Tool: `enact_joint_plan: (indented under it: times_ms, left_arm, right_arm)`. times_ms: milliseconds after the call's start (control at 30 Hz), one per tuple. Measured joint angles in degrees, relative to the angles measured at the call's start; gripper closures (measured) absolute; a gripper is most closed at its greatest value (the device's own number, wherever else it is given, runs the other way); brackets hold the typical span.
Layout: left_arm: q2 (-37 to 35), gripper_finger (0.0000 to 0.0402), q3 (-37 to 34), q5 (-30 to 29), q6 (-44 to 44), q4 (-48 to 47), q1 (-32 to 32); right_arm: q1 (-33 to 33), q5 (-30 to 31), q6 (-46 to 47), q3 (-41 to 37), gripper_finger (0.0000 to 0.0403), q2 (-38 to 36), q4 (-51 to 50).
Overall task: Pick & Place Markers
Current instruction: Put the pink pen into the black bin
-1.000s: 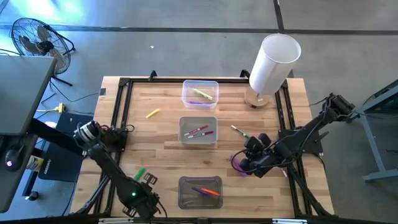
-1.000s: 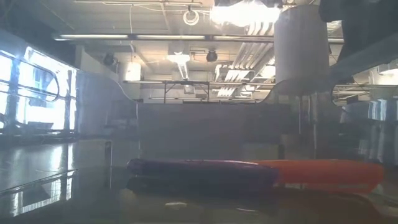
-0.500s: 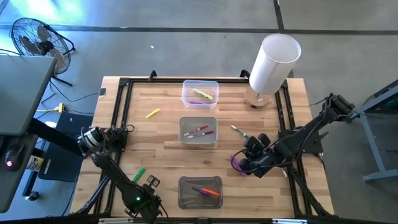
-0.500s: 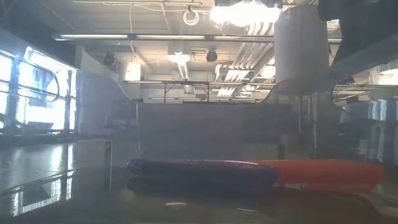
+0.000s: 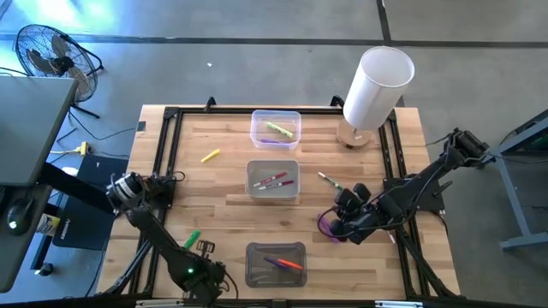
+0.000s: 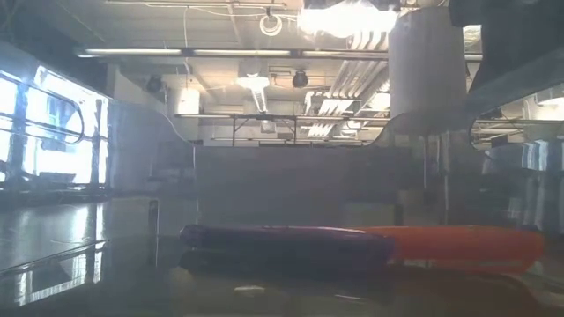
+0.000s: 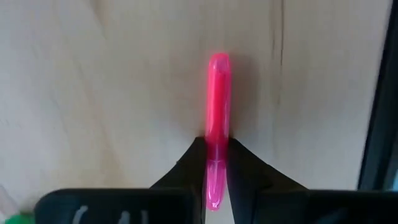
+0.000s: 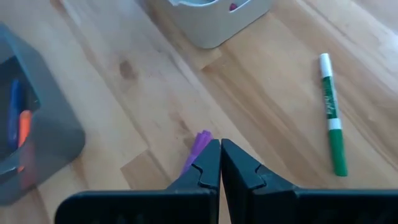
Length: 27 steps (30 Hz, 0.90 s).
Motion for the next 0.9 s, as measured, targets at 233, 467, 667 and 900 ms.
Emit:
enact_joint_plan:
  times_ms: [233,467,667,900]
  left_arm:
    - [-11.1,0.0373,0.2,-10.8,-9.7,0.3,0.9]
    - [-14.4,0.0373,8.7,-20.6,-1.8,0.1,6.9]
    - [-9.2,0.0373,17.3,-15.1,9.4,-0.5,16.5]
    - [0.0,0.0373,25.8,-6.9,19.8,-0.6,20.9]
  right_arm:
    - [0.2,-0.6,-2.4,0.0,0.0401,0.0,2.4]
    - [0.6,-2.0,-3.7,0.0,0.0401,0.0,2.9]
    - [0.6,-2.1,-4.4,0.0,0.0402,0.0,3.1]
    - [0.8,-2.0,-4.8,0.0,0.0402,0.0,3.6]
